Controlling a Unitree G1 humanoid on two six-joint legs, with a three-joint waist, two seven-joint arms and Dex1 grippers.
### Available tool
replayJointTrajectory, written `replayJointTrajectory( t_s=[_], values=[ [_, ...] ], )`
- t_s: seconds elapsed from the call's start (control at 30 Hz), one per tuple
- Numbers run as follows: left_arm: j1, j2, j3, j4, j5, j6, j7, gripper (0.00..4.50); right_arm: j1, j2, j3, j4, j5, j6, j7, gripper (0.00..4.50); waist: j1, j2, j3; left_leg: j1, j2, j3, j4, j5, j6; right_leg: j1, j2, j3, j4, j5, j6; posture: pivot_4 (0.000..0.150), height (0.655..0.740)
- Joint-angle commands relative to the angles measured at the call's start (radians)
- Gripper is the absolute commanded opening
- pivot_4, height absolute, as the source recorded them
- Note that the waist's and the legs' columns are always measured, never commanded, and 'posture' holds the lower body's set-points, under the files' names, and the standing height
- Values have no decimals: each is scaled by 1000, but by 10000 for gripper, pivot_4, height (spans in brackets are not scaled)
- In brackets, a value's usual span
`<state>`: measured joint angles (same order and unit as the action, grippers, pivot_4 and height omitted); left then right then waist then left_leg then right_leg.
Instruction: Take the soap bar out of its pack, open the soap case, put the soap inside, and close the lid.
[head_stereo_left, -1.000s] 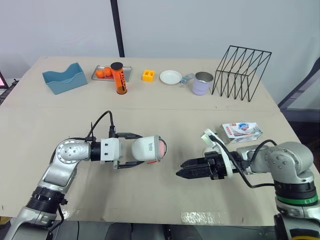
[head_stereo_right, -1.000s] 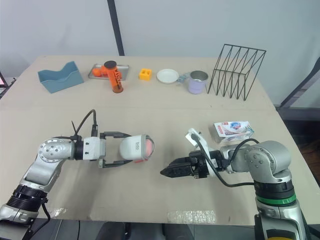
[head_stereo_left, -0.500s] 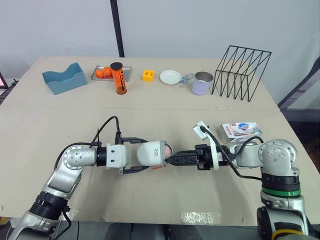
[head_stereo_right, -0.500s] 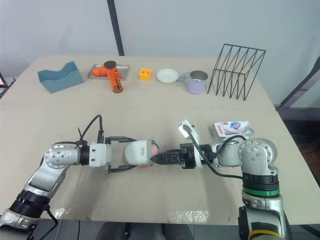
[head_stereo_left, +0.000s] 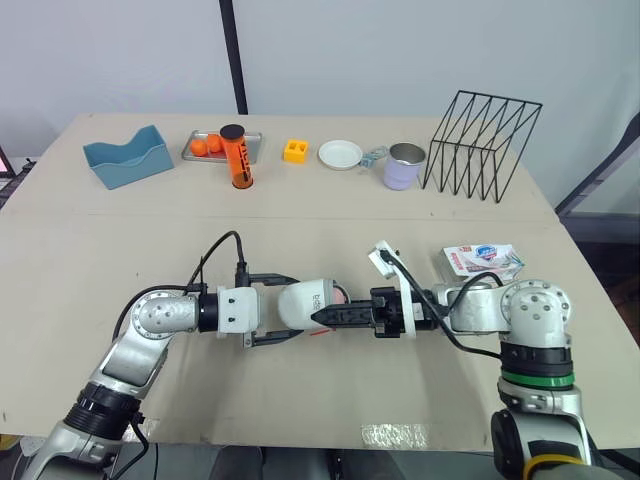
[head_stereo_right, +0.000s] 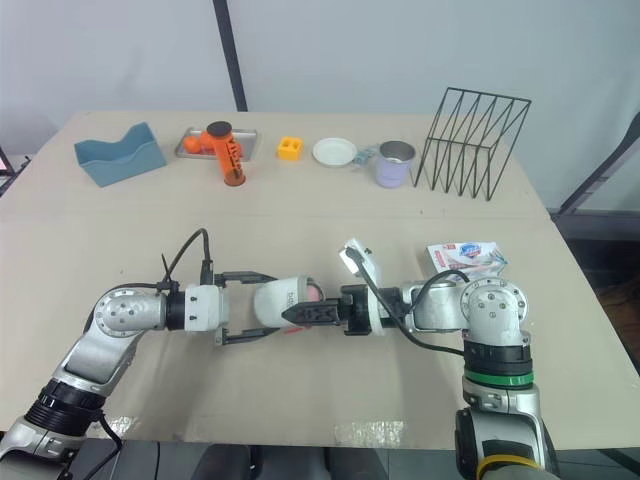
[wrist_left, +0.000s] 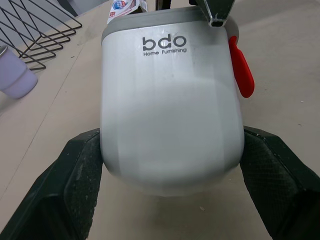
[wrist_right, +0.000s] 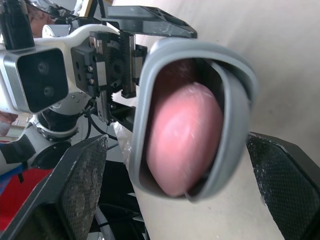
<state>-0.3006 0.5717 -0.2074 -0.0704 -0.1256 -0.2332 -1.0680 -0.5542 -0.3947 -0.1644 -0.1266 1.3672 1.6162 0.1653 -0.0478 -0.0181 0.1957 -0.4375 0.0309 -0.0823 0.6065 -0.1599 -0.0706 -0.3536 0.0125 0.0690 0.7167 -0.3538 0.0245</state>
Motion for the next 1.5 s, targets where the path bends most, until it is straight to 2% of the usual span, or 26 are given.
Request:
replayJointTrajectory(
  t_s=[0.03,0.43,0.53,0.6,0.63,0.67,1.07,1.13,1.5],
  values=[
    [-18,-4,0,-49,0,0,19,34920,-19,17,-19,6,53,-5,-41,44765,0,0,0,0,0,0,0,0,0,0,0,0,0,0,0,1500,7400],
    [-24,-6,-10,-61,8,17,38,34920,-14,7,8,40,139,-30,-121,44765,0,0,0,0,0,0,0,0,0,0,0,1,0,0,0,1500,7400],
    [-25,-3,-11,-61,9,19,41,34920,-10,-5,19,38,154,-35,-127,36977,0,0,0,0,0,0,0,0,0,-1,0,1,0,0,0,1500,7400],
    [-26,-1,-12,-61,9,20,42,34920,-6,-14,27,34,161,-39,-128,26757,0,0,0,0,0,0,0,0,0,-1,0,1,0,0,0,1500,7400],
    [-26,-1,-12,-62,9,21,42,34920,-4,-17,30,32,162,-41,-129,25101,0,0,0,0,0,1,0,0,0,-1,0,1,0,0,0,1500,7400],
    [-27,-1,-12,-62,9,22,42,34920,-2,-21,34,31,162,-43,-129,20691,0,0,0,0,0,0,0,0,0,-1,0,1,0,0,0,1500,7400],
    [-26,-5,-11,-80,-18,88,34,34920,7,-57,85,22,188,-90,-133,20683,0,0,0,0,0,1,-1,0,0,-1,0,1,0,0,0,1500,7400],
    [-25,-4,-3,-86,-35,106,27,44970,7,-61,91,21,194,-98,-131,20683,0,0,0,0,0,1,-1,0,0,-1,0,1,0,0,0,1500,7400],
    [-27,10,8,-96,-81,132,-14,44970,13,-94,118,15,199,-126,-122,20683,0,0,0,-1,0,1,-1,0,0,-1,0,1,-1,0,0,1500,7400]
  ],
)
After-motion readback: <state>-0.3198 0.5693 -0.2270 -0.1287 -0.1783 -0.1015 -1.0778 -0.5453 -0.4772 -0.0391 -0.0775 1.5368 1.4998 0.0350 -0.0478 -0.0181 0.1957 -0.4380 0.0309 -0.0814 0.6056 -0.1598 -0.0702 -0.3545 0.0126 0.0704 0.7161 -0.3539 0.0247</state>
